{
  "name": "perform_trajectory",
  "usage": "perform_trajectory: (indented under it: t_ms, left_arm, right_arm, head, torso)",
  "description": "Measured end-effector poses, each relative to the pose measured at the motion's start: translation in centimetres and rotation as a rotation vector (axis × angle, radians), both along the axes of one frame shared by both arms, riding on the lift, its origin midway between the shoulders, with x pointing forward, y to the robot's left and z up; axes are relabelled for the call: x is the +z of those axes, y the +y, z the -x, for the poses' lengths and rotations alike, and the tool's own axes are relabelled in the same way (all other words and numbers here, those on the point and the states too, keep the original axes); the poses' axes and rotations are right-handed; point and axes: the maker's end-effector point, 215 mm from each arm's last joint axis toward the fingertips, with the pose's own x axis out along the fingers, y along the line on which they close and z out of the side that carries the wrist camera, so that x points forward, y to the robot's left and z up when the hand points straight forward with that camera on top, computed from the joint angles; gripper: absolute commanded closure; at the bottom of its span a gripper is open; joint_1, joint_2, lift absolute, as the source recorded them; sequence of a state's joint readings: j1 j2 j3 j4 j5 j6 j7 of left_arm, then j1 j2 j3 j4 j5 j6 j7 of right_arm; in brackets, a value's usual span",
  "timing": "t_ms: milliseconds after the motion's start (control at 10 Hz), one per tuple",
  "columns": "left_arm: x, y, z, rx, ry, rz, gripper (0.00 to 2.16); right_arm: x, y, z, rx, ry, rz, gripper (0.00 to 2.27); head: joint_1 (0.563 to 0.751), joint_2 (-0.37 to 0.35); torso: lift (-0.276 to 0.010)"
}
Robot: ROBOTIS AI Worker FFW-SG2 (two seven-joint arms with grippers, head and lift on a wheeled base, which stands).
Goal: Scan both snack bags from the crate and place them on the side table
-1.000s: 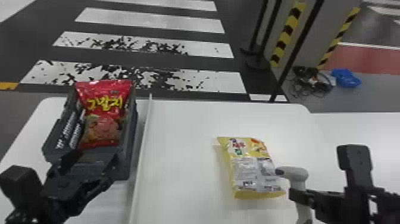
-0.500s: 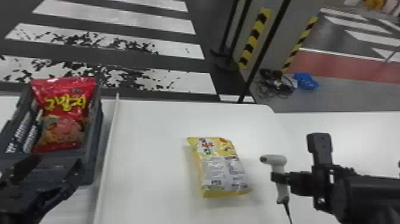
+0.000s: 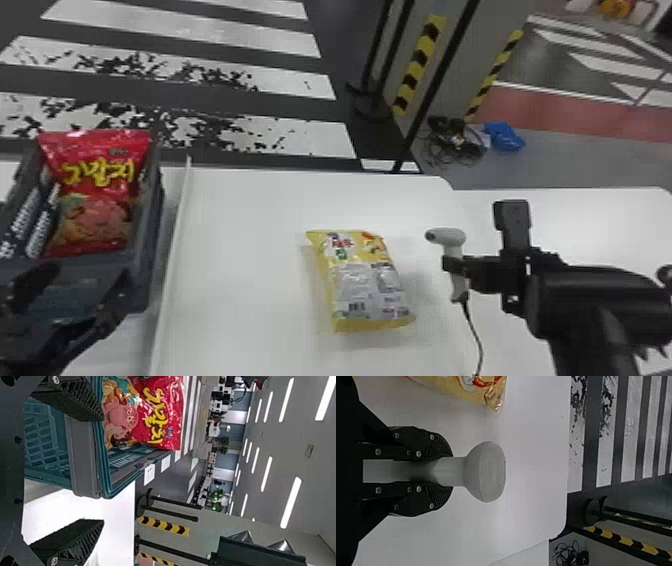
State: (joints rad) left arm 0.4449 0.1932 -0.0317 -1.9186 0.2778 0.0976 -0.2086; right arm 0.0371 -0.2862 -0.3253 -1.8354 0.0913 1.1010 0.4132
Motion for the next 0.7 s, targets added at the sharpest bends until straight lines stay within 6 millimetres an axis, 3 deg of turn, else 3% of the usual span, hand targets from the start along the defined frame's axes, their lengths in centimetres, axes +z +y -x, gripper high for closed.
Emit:
perform_trajectory:
  t_ms: [300,700]
  left_arm:
    - [0.0,0.0,-0.1,0.000,-0.001,0.000,0.08]
    - [0.0,0.0,-0.1,-0.001,0.001,0.001,0.08]
  right_arm:
    - [-1.4,-1.5,-1.0,-0.001,0.032,0.012,2.25]
    - [-2.9,-1.7,-0.8,0.004,0.062,-0.001,2.25]
  head:
    - [0.695,-0.330]
    - [0.695,-0.333]
  torso:
    - [-0.095]
    - [-0.095]
